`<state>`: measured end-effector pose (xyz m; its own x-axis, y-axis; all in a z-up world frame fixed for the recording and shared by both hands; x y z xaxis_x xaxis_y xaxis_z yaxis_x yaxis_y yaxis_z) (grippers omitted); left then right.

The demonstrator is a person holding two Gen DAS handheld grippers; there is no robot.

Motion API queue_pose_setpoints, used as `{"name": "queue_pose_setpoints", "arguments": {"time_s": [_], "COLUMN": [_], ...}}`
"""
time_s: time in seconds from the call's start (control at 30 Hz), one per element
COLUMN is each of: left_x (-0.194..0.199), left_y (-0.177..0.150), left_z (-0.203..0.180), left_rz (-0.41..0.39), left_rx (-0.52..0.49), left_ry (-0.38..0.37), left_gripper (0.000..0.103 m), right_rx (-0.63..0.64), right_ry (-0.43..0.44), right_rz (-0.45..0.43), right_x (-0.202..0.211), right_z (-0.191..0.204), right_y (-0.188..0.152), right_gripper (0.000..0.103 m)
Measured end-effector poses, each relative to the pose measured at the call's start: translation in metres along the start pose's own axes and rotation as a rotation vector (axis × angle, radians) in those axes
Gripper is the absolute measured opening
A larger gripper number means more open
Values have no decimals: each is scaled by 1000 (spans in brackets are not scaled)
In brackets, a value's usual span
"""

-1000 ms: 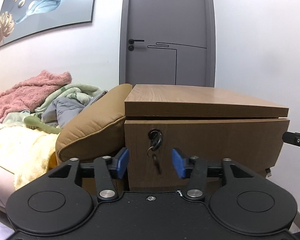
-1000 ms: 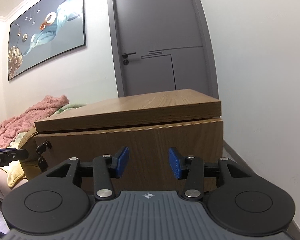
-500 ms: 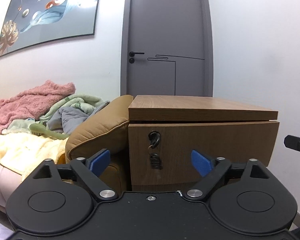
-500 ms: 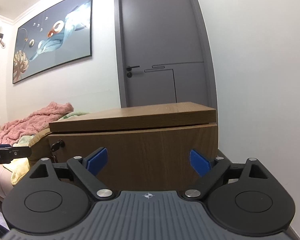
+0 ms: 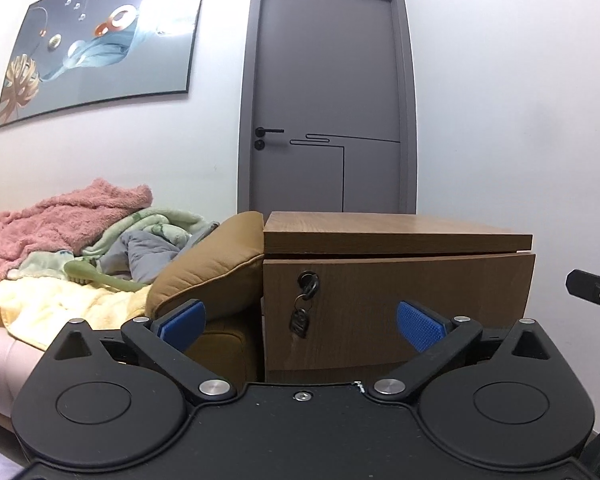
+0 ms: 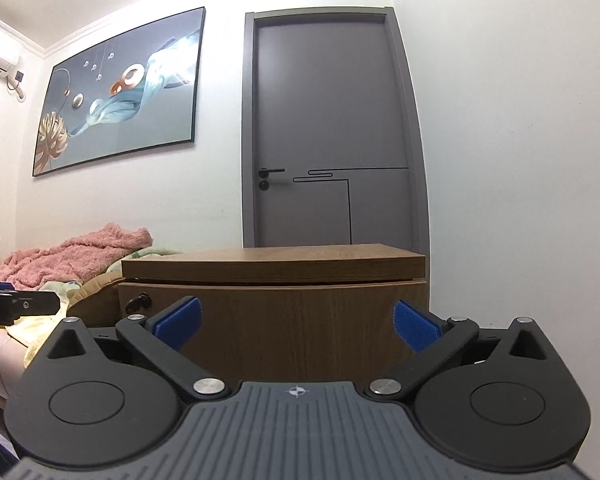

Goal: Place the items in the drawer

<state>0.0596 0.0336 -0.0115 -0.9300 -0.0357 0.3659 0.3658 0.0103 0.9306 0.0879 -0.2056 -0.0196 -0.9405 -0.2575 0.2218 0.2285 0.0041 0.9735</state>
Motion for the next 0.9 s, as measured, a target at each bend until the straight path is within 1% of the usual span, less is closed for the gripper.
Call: {"name": "queue_pose_setpoints", "arguments": {"time_s": [0.1, 0.23, 0.37, 0.43, 0.9], "left_x": [4, 9, 13, 13, 8], "left_y": [-5, -7, -8, -8, -9], "left_z": [-1, -1, 2, 3, 2], "left_rz": [5, 3, -11, -9, 3], "left_rx": [-19, -15, -17, -16, -18], "left_ry": [33, 35, 54, 56, 58], "left_gripper": [102, 102, 102, 102, 102], "right_rx": [-5, -10, -19, -25, -12], "right_ry": [-1, -1, 4, 14, -5], "right_rz": [-14, -27, -44, -38, -38], "right_x": [7, 15, 21, 21, 23], "right_z": [2, 2, 1, 2, 4], "right_y": [-2, -4, -5, -5, -6], "right_gripper": [103, 103, 103, 103, 103]}}
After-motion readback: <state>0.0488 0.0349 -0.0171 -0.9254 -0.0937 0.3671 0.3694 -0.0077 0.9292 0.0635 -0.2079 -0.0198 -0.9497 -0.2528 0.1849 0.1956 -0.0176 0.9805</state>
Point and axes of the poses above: each gripper's, at about its wrist camera, not at the fingertips, and x roughly against the way its jaws point, z to its left, y to its top, the point moved 10 cm from there along -x, roughly the way its jaws point, and after that the axes turned 15 degrees about z, right-handed, at the moved point
